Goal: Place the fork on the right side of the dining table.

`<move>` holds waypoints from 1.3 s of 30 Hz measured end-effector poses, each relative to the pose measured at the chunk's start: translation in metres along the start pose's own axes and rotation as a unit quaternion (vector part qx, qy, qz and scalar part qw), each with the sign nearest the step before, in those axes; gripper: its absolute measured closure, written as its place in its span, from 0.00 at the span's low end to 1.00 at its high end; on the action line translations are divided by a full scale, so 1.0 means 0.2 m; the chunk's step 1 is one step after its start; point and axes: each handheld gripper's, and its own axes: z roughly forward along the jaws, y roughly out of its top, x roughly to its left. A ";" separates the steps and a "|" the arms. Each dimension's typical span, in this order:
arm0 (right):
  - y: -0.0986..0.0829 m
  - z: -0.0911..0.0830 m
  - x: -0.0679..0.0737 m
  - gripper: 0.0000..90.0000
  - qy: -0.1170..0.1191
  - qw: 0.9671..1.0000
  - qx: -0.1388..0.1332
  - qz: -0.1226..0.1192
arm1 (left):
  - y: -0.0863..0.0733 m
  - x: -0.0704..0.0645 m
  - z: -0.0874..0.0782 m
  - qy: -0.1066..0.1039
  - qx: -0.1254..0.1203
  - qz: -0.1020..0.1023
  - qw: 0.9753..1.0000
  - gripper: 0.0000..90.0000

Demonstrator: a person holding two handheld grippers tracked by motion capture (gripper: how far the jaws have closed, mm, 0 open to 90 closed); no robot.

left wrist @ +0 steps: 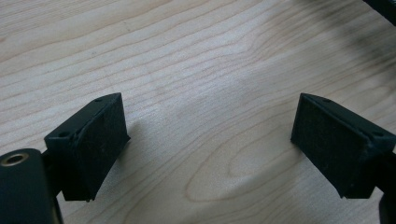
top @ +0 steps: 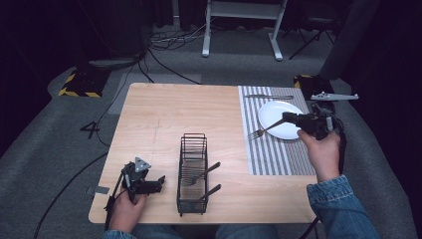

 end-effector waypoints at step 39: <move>-0.20 0.12 -0.31 0.97 -0.032 0.995 0.047 0.082 | 0.00 0.00 0.00 0.001 0.000 0.001 1.000 0.12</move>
